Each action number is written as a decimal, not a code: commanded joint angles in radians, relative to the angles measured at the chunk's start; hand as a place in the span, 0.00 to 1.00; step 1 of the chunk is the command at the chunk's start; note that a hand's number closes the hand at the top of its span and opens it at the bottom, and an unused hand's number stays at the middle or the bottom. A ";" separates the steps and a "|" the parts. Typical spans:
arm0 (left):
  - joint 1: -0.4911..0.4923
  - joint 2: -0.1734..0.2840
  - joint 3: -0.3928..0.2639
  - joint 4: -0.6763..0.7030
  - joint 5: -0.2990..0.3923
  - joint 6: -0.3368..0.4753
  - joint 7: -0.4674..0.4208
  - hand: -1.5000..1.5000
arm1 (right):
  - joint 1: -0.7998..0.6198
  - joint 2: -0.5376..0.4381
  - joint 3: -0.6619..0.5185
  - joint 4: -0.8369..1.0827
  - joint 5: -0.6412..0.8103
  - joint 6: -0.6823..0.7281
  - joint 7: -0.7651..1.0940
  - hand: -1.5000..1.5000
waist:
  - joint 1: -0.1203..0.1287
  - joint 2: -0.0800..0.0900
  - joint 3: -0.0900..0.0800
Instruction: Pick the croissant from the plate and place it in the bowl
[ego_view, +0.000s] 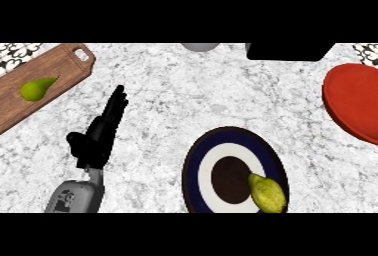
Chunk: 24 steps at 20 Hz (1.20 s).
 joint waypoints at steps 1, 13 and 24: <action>-0.026 0.027 0.007 -0.050 0.020 -0.034 0.066 0.50 | -0.125 0.072 0.072 0.140 0.151 0.006 -0.159 1.00 | 0.025 0.003 0.001; -0.048 -0.015 -0.010 0.009 -0.014 -0.008 0.020 0.50 | -0.533 0.341 0.245 0.596 0.457 -0.134 -0.182 1.00 | 0.027 0.007 0.002; -0.058 -0.036 -0.006 0.040 -0.014 0.000 -0.017 0.50 | -0.618 0.402 0.386 0.811 0.579 0.016 -0.229 0.00 | 0.046 0.022 0.004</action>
